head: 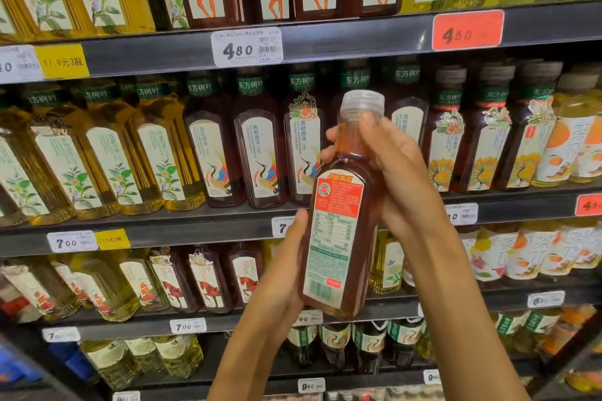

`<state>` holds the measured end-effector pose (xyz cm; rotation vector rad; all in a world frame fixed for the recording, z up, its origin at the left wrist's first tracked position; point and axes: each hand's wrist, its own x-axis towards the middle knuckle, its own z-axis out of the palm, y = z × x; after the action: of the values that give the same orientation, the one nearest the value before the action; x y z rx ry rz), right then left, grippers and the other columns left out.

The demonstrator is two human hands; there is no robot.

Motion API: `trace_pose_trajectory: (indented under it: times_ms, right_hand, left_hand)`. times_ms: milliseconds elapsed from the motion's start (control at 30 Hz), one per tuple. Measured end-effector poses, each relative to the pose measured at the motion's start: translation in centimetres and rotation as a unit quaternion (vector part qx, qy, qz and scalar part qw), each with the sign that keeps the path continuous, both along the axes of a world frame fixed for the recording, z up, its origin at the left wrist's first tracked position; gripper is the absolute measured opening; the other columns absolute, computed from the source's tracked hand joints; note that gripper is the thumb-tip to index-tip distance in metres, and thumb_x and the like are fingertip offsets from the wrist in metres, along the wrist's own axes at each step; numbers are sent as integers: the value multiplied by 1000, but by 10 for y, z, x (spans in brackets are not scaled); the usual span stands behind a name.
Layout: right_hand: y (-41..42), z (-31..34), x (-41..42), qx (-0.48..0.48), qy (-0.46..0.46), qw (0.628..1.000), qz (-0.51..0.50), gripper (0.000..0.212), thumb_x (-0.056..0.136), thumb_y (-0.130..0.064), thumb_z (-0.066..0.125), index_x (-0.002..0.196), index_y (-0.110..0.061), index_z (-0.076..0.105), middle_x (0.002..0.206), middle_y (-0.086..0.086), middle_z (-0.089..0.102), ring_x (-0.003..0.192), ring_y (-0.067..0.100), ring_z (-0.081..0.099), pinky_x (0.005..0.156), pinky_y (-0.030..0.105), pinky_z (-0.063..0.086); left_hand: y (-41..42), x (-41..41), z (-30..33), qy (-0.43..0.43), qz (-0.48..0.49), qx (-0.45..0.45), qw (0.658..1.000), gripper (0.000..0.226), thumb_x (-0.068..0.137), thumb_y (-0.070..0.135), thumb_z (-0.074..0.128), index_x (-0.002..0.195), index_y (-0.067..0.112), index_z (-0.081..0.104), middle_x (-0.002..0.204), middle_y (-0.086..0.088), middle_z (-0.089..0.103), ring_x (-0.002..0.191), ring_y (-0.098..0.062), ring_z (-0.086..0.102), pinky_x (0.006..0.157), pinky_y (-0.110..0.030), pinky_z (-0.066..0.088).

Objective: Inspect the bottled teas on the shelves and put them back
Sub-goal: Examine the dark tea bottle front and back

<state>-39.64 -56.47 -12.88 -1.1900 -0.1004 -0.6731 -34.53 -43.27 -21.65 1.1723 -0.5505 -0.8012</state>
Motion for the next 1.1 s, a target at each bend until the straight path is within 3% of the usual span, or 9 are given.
trace_pose_trajectory:
  times_ms: [100, 233, 333, 533, 633, 733, 800, 967, 1100]
  right_hand:
    - [0, 3, -1, -35, -10, 998, -52, 29, 91, -25, 59, 115, -9, 56, 96, 10, 70, 78, 17, 70, 67, 30, 57]
    - [2, 6, 1, -43, 26, 998, -46, 32, 87, -31, 62, 113, -12, 58, 99, 11, 71, 82, 17, 72, 67, 27, 57]
    - [0, 7, -2, -34, 27, 999, -23, 37, 86, -42, 60, 108, -13, 59, 79, 6, 68, 68, 18, 69, 62, 29, 55]
    - [3, 8, -8, -9, -32, 998, 55, 30, 91, -35, 51, 107, -10, 54, 75, 4, 64, 61, 19, 66, 56, 28, 53]
    - [6, 7, -9, -28, -28, 999, -4, 25, 91, -31, 55, 103, -10, 54, 73, 4, 62, 59, 17, 64, 54, 30, 54]
    - [11, 2, -8, -101, -4, 990, -101, 20, 90, -34, 61, 100, -17, 57, 76, 1, 65, 65, 16, 66, 61, 33, 55]
    - [12, 1, -8, -121, 15, 985, -122, 25, 87, -39, 62, 102, -19, 57, 79, 0, 66, 73, 15, 69, 69, 31, 55]
    - [3, 6, -13, -139, 16, 989, -43, 26, 89, -40, 54, 109, -24, 57, 94, -2, 73, 93, 17, 71, 76, 26, 56]
    - [6, 10, -7, -108, -15, 993, 46, 27, 96, -30, 43, 115, -13, 53, 95, 3, 74, 96, 20, 70, 80, 28, 56]
  left_hand:
    - [2, 1, 2, -73, 20, 17, 997, 67, 78, 76, 41, 126, 33, 59, 123, 5, 66, 117, -14, 60, 105, -44, 41]
    - [-2, -9, -3, -106, 56, 18, 993, 63, 59, 88, 51, 102, 45, 69, 106, 10, 73, 101, -7, 68, 90, -33, 49]
    - [4, -12, -8, -94, 2, -16, 995, 58, 64, 86, 49, 105, 48, 68, 108, 13, 72, 102, -4, 67, 80, -20, 54]
    - [-1, -12, -11, -17, -47, -15, 999, 82, 71, 75, 57, 123, 12, 62, 106, -12, 72, 90, -23, 71, 77, -33, 57]
    - [-2, -6, -14, -63, 13, -10, 998, 60, 78, 73, 48, 106, 26, 72, 98, -3, 75, 90, -18, 72, 77, -30, 55]
    - [0, -9, -13, -135, 51, 14, 989, 63, 73, 83, 43, 104, 36, 70, 105, 4, 74, 103, -12, 68, 91, -32, 48]
    - [-4, -12, -14, -148, 70, 19, 986, 62, 68, 86, 43, 101, 41, 70, 103, 7, 74, 100, -8, 68, 84, -23, 51]
    - [-3, -11, -11, -61, 33, 3, 998, 51, 56, 81, 41, 82, 52, 73, 91, 13, 75, 89, -5, 71, 69, -20, 56]
    - [3, -17, -6, 13, -11, -25, 1000, 77, 67, 81, 49, 121, 29, 65, 121, -9, 67, 106, -24, 66, 93, -42, 53]
